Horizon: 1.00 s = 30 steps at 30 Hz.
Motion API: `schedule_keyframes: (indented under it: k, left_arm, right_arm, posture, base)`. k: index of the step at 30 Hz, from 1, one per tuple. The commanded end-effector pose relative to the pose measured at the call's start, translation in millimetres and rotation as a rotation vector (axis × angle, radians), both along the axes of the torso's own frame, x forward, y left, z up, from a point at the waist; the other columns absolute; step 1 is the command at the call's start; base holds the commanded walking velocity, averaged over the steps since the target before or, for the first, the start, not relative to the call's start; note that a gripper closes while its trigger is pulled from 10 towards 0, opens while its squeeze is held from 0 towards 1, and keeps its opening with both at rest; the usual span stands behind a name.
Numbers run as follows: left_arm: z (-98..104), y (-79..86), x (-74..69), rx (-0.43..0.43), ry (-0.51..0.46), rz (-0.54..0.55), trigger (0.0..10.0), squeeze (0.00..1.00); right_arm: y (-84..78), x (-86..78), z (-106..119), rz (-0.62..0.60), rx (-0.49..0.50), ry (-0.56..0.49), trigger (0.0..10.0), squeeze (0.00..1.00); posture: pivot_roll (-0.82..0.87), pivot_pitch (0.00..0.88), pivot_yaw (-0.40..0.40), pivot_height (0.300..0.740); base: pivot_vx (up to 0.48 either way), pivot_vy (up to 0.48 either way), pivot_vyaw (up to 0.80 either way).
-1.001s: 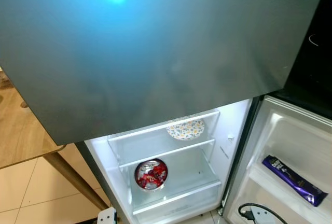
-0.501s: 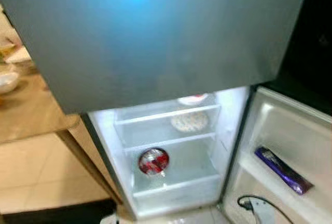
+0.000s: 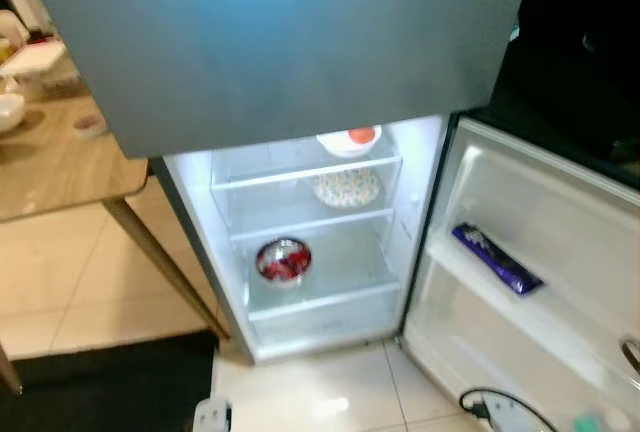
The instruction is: Restocking fridge
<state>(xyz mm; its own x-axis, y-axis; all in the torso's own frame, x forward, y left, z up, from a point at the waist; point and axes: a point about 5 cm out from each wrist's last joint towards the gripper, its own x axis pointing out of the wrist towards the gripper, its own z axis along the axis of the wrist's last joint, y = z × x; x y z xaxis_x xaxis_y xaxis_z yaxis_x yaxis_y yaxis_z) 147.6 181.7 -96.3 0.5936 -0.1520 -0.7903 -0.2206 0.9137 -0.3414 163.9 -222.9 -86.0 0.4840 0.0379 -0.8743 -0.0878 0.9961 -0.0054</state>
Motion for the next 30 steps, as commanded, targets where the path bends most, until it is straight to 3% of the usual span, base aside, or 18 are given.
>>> schedule_keyframes:
  k: [1, 5, 11, 26, 30]
  left_arm:
    - [-4.5, 1.1, -11.8, 0.002, 0.041, 0.006, 10.0, 0.0]
    - [-4.6, 0.3, -12.1, -0.001, 0.041, 0.011, 10.0, 0.0]
    - [-5.1, 0.1, -12.4, 0.016, 0.05, -0.001, 10.0, 0.0]
    - [-6.0, -0.7, -15.1, 0.026, 0.058, -0.036, 10.0, 0.0]
    - [-6.2, -0.7, -15.8, 0.024, 0.06, -0.035, 10.0, 0.0]
  right_arm:
    - [5.8, -6.4, -3.9, 0.004, 0.013, 0.02, 10.0, 0.0]
    - [5.7, -5.5, -3.5, 0.006, 0.014, 0.018, 10.0, 0.0]
    - [5.1, -4.3, -3.0, 0.022, 0.005, 0.021, 10.0, 0.0]
    - [7.1, -4.9, -3.6, 0.036, 0.012, 0.03, 10.0, 0.0]
    - [7.5, -4.8, -3.6, 0.03, 0.015, 0.027, 10.0, 0.0]
  posture:
    - [-0.11, 0.0, 0.014, 0.74]
    - [-0.11, 0.0, 0.014, 0.74]
    - [-0.12, 0.0, 0.011, 0.74]
    - [-0.12, 0.0, 0.014, 0.74]
    - [-0.12, 0.0, 0.014, 0.74]
  base:
    - [-0.446, 0.0, 0.0]
    - [-0.373, 0.0, 0.0]
    - [0.0, 0.0, 0.0]
    - [0.0, 0.0, -0.77]
    - [0.0, 0.0, 0.0]
